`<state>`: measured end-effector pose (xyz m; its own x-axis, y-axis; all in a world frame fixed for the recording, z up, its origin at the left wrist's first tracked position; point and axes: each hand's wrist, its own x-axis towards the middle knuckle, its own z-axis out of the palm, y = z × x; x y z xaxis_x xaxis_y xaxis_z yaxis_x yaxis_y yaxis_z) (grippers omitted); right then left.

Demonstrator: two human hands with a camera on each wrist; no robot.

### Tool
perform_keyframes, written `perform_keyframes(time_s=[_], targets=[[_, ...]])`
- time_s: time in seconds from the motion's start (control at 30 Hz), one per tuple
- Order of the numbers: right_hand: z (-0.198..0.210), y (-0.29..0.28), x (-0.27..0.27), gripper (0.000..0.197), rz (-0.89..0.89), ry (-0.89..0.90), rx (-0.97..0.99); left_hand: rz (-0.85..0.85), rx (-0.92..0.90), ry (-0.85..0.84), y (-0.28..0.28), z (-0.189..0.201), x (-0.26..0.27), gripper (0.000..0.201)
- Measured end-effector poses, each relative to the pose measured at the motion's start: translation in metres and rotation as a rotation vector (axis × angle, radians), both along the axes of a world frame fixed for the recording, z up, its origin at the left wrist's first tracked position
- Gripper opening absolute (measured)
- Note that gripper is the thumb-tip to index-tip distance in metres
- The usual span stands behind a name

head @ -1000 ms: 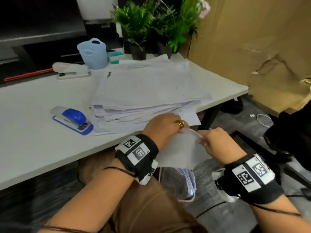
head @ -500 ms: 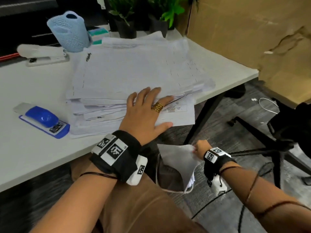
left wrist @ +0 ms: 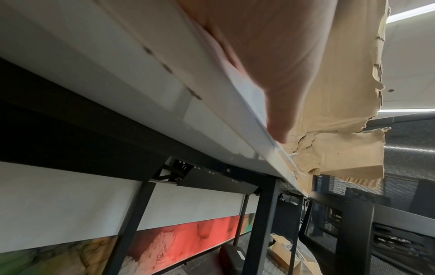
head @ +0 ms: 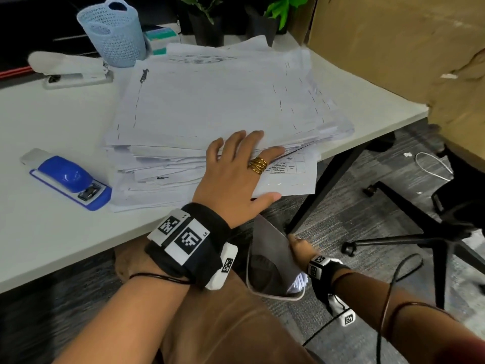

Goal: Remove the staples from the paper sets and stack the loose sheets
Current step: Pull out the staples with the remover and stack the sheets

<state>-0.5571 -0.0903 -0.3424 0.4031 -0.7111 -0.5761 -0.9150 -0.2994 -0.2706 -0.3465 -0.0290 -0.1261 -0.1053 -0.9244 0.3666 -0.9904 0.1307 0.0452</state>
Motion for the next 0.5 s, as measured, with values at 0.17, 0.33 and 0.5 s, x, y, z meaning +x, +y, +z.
perform_keyframes(time_s=[0.17, 0.33, 0.5], targets=[[-0.030, 0.021, -0.005, 0.073, 0.058, 0.125, 0.024, -0.008, -0.020, 0.004, -0.001, -0.001, 0.000, 0.070], [-0.017, 0.023, 0.002, 0.075, 0.300, 0.146, -0.278, -0.010, -0.011, 0.036, -0.002, 0.000, 0.000, 0.062], [0.045, 0.028, 0.008, 0.052, 0.324, 0.032, -0.307, -0.005, -0.071, 0.367, 0.002, 0.006, -0.002, 0.045]])
